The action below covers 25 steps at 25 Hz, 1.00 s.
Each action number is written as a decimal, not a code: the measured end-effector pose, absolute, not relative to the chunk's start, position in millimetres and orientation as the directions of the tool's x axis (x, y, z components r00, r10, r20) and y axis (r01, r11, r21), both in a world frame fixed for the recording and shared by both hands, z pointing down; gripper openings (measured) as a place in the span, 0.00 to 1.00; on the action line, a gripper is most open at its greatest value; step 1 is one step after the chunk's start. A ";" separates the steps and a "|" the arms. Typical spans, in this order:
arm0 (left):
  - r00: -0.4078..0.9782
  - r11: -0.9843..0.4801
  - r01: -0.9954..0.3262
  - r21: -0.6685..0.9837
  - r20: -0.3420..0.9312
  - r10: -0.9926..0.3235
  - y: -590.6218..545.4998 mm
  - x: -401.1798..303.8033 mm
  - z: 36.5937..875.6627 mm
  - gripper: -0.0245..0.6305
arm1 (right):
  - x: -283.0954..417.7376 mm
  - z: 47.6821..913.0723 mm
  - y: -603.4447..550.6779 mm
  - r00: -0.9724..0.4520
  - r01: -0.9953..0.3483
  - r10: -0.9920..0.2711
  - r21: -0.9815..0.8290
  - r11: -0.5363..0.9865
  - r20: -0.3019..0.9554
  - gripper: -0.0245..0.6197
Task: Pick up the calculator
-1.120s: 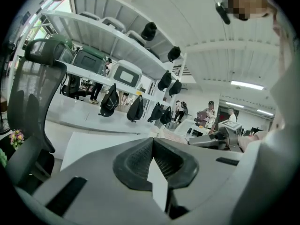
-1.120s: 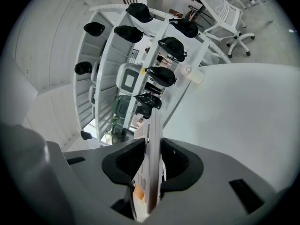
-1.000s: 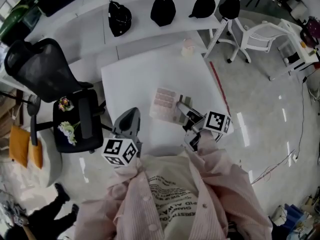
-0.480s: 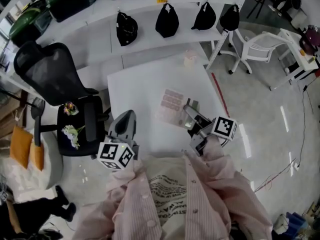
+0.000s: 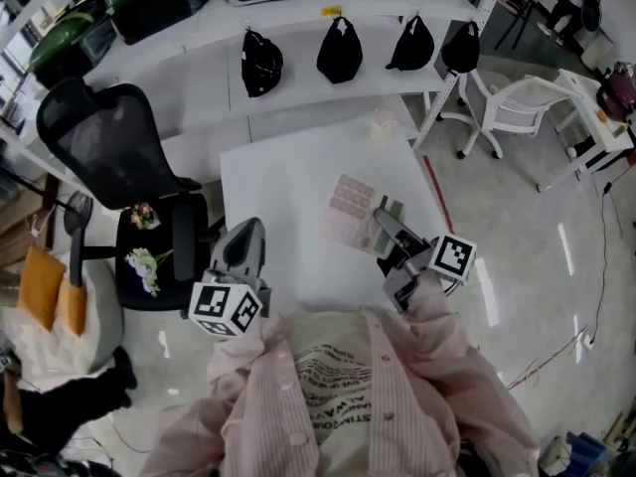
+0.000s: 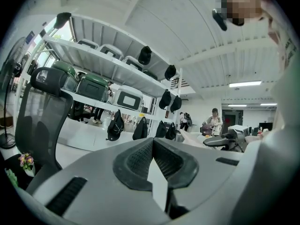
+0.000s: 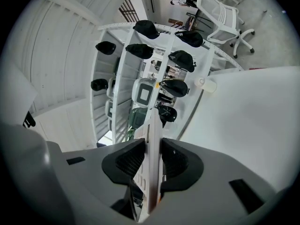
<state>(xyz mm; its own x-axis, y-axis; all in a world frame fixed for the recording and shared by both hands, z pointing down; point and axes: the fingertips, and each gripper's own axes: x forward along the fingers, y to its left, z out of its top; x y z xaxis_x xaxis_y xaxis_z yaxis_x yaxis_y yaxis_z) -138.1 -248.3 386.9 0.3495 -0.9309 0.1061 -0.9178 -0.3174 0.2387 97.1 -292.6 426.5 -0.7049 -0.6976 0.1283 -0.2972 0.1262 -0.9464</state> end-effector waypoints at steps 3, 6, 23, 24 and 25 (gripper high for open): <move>0.345 -0.313 -0.920 0.235 0.107 -0.933 -248.1 -139.8 386.6 0.04 | 97.0 425.8 -293.2 -0.704 -0.293 -0.699 -0.948 0.125 0.125 0.21; 0.338 -0.306 -0.922 0.236 0.108 -0.935 -247.2 -144.4 387.9 0.04 | 93.9 425.4 -292.5 -0.704 -0.288 -0.699 -0.949 0.125 0.122 0.21; 0.329 -0.294 -0.926 0.237 0.126 -0.936 -247.7 -152.3 394.2 0.04 | 89.9 426.5 -291.2 -0.697 -0.285 -0.706 -0.952 0.116 0.122 0.21; 0.329 -0.293 -0.926 0.237 0.126 -0.936 -248.1 -152.6 394.5 0.04 | 90.1 426.4 -291.6 -0.697 -0.285 -0.707 -0.951 0.117 0.122 0.21; 0.328 -0.293 -0.926 0.237 0.125 -0.936 -248.5 -152.9 394.8 0.04 | 90.1 426.2 -292.0 -0.697 -0.286 -0.707 -0.951 0.117 0.122 0.21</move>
